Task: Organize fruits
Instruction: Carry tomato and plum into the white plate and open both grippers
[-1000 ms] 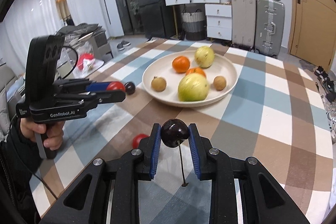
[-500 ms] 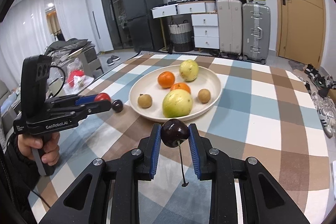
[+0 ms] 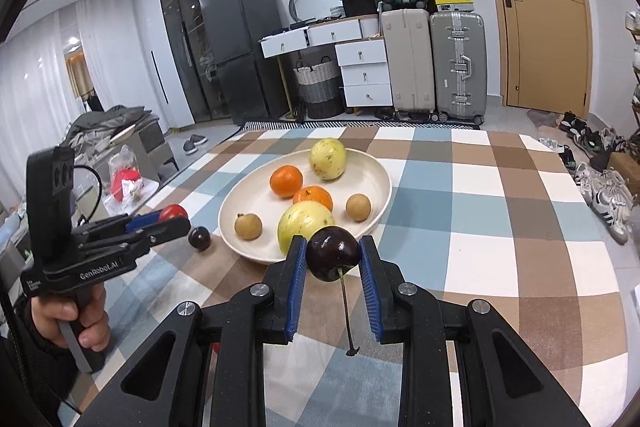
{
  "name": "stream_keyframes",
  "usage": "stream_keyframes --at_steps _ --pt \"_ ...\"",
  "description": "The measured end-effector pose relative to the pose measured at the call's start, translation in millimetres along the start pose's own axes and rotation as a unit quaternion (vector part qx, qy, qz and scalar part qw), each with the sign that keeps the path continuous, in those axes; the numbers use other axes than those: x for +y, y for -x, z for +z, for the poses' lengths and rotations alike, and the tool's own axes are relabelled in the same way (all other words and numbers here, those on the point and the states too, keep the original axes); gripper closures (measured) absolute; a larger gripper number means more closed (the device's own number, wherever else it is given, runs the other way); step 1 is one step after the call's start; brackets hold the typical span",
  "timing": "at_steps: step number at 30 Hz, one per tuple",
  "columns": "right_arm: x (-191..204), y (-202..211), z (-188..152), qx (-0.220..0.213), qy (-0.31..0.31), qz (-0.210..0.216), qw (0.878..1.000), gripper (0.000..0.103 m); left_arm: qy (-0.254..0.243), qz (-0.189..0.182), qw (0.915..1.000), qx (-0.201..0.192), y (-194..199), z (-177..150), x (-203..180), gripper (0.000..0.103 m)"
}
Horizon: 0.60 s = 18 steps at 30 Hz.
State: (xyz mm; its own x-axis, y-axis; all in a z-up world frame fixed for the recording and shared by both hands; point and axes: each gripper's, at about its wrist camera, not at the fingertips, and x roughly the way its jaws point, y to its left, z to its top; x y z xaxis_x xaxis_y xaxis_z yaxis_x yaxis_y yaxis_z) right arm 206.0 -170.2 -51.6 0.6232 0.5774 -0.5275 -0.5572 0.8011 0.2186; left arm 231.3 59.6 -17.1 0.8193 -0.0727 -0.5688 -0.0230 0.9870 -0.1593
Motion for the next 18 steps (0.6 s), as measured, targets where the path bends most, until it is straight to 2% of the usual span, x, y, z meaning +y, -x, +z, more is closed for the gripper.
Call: stream_keyframes --at_steps 9,18 --pt "0.8 -5.1 23.9 -0.015 -0.009 -0.012 1.000 0.076 -0.005 0.005 0.9996 -0.027 -8.5 29.3 -6.0 0.074" --pt "2.6 -33.1 43.4 -0.015 -0.016 -0.013 1.000 0.076 -0.004 0.004 0.9993 -0.038 -28.9 50.8 -3.8 0.074"
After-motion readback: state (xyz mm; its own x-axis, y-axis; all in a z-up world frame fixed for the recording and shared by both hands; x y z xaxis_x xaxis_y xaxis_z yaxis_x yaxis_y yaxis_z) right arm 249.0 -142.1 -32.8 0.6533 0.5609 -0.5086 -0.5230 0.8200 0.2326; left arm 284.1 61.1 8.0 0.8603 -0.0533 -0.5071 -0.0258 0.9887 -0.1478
